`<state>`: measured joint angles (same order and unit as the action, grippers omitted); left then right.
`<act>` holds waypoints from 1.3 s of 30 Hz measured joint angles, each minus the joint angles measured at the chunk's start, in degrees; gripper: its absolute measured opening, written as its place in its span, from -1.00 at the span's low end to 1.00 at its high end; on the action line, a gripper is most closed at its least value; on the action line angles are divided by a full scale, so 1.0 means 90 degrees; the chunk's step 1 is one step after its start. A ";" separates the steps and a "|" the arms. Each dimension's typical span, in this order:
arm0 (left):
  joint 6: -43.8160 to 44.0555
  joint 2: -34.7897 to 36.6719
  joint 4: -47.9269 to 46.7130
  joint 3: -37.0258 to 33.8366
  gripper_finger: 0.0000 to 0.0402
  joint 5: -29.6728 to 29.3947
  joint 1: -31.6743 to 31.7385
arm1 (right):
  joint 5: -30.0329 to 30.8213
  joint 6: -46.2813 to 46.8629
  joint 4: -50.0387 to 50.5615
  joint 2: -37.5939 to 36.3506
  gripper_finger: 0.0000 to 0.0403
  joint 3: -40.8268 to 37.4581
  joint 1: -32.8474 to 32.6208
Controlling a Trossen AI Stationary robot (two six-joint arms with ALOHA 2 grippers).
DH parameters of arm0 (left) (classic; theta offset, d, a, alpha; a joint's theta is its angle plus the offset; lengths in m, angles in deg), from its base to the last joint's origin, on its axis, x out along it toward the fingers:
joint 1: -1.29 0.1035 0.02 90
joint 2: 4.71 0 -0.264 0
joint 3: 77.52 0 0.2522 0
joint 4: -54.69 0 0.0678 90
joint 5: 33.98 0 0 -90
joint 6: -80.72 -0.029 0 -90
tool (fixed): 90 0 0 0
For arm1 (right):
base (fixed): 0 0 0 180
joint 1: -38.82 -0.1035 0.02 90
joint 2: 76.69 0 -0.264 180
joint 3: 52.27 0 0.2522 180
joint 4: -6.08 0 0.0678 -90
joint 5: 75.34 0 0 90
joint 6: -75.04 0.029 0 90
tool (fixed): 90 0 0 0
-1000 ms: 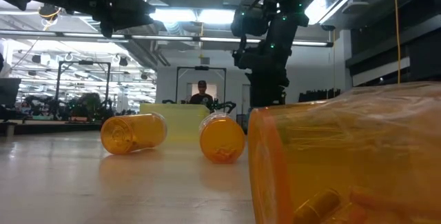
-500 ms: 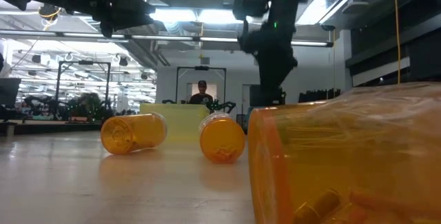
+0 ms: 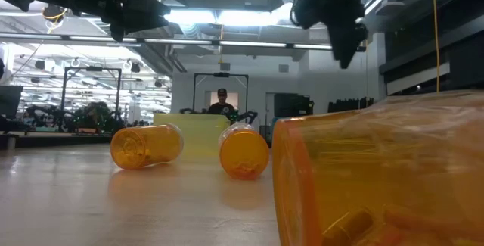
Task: Pick and place medicine bottles into bin by pill shape (circle, oval)
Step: Put the orange pill bottle into the yellow bin
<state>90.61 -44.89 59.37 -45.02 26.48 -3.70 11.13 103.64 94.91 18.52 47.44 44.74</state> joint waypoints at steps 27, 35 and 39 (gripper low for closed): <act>0.1056 0.0000 -0.0823 0.0000 -0.18 0.0104 -0.0009 | 0.1766 0.7097 -0.0952 -0.0863 0.07 -0.0904 -0.4469; 0.1175 0.0000 -0.0821 0.0000 -0.18 0.0104 -0.0007 | 0.1767 0.8521 -0.0940 -0.0632 0.07 -0.0902 -0.5019; 0.1175 0.0000 -0.0821 0.0000 -0.18 0.0102 -0.0005 | 0.1348 0.9549 -0.1066 -0.0246 0.07 -0.0902 -0.5203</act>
<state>101.19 -44.89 51.98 -45.02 27.40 -3.74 23.27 189.58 85.31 16.30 39.33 -2.09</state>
